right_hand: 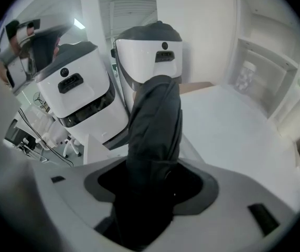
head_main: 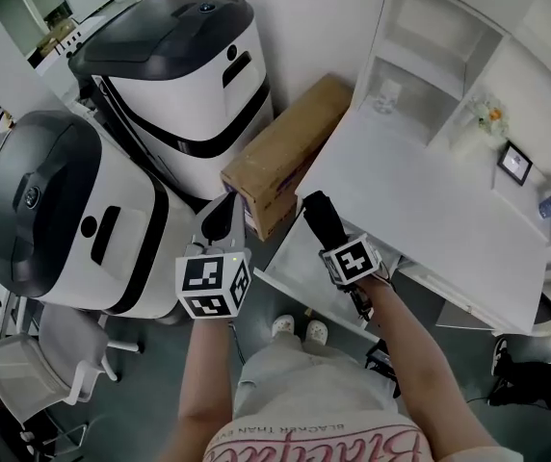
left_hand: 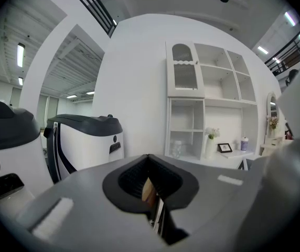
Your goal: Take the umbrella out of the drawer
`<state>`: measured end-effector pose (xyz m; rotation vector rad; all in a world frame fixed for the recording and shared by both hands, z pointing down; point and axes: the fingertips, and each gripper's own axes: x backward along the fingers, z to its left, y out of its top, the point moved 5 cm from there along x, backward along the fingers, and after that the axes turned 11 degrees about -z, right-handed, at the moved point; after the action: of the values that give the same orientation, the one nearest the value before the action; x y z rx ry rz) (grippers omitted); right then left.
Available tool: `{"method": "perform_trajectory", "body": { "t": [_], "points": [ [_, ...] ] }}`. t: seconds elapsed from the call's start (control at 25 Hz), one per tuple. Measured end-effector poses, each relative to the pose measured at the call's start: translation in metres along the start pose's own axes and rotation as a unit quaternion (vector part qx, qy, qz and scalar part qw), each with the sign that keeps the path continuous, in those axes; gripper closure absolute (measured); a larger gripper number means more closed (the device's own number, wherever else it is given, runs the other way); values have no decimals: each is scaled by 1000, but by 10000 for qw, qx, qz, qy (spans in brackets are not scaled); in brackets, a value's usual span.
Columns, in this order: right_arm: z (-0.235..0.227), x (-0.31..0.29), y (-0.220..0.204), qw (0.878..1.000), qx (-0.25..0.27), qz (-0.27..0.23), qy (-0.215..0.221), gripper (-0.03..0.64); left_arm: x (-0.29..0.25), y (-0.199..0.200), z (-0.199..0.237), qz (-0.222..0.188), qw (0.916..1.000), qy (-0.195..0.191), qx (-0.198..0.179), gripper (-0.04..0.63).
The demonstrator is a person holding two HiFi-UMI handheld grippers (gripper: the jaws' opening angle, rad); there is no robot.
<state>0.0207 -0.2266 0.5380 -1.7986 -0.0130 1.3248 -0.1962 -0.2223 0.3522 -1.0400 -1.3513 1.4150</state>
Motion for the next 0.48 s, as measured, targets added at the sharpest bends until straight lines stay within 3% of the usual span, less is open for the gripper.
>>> {"method": "perform_trajectory", "body": {
  "t": [0.48],
  "points": [
    [-15, 48, 36, 9959, -229, -872, 97, 353, -4, 35, -9, -458, 9989, -98, -78, 586]
  ]
}}
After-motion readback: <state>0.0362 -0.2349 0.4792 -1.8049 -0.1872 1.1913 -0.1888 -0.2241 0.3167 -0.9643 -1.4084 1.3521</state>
